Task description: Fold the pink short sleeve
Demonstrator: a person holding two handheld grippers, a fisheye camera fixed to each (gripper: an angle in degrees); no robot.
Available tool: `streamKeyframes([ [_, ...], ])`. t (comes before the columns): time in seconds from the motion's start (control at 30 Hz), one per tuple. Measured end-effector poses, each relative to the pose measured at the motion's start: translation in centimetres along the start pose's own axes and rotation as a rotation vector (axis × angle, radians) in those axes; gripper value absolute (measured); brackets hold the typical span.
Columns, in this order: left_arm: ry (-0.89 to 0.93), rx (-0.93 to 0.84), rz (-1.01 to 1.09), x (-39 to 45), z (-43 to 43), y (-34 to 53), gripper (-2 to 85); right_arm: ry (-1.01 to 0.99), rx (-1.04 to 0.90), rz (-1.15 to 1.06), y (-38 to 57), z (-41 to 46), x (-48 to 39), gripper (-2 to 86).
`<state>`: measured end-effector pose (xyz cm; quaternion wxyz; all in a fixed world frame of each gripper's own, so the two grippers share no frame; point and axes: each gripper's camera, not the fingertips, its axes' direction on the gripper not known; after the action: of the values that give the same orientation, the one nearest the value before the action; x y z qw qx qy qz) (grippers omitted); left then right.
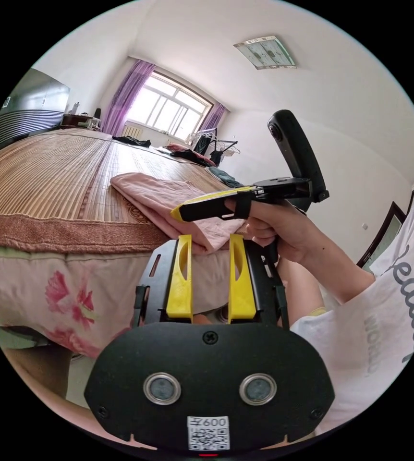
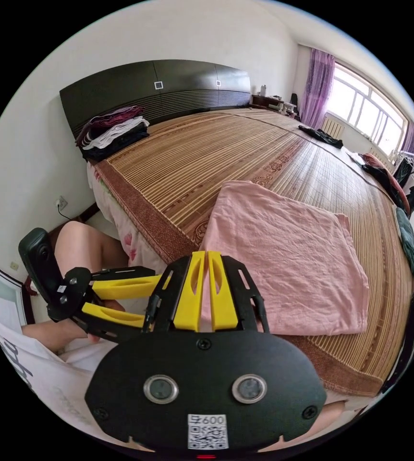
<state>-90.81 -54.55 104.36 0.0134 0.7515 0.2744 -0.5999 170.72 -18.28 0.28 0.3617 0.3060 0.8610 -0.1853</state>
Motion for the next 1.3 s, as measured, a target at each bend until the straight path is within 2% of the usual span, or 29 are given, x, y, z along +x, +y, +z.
streamKeyframes([
  [0.23,0.108,-0.13,0.014,-4.8,2.3,-2.1,10.9,-0.005,0.047,-0.027,1.8,-1.9,4.0,-0.9],
  [0.43,0.32,-0.166,-0.101,-12.3,2.8,-2.8,6.1,-0.127,0.273,0.018,6.0,-6.5,10.9,-0.7],
  [0.53,0.35,-0.177,-0.082,-14.2,3.3,-2.6,3.4,-0.084,0.347,0.103,9.0,-8.5,16.8,-0.6],
  [0.63,0.31,-0.215,-0.013,-14.7,4.1,-1.9,2.3,0.069,0.295,0.226,11.1,-8.3,23.6,-0.7],
  [0.73,0.295,-0.185,0.038,-15.1,4.7,-0.7,1.8,0.15,0.126,0.294,12.5,-5.8,29.5,-0.8],
  [0.83,0.262,-0.188,0.115,-14.8,5.1,0.1,1.4,0.063,0.198,0.388,14.2,-6.6,33.2,-0.8],
  [1.03,0.177,-0.227,0.25,-12.4,5.7,1.1,1.1,0.162,0.191,0.327,14.8,-7.2,33.9,-0.8],
  [1.13,0.149,-0.255,0.288,-11.6,5.6,2.2,1.0,0.129,0.21,0.378,15.8,-7.8,35.7,-0.9],
  [1.2,0.182,-0.371,0.362,-10.5,5.9,3.4,1.0,0.117,0.217,0.388,16.4,-8.0,36.6,-0.8],
  [1.23,0.113,-0.443,0.404,-9.5,6.0,4.6,1.1,0.113,0.221,0.391,16.7,-8.3,37.0,-0.8],
  [1.3,-0.044,-0.409,0.47,-7.3,4.9,6.1,1.4,0.132,0.237,0.375,17.5,-8.4,36.8,-0.8],
])
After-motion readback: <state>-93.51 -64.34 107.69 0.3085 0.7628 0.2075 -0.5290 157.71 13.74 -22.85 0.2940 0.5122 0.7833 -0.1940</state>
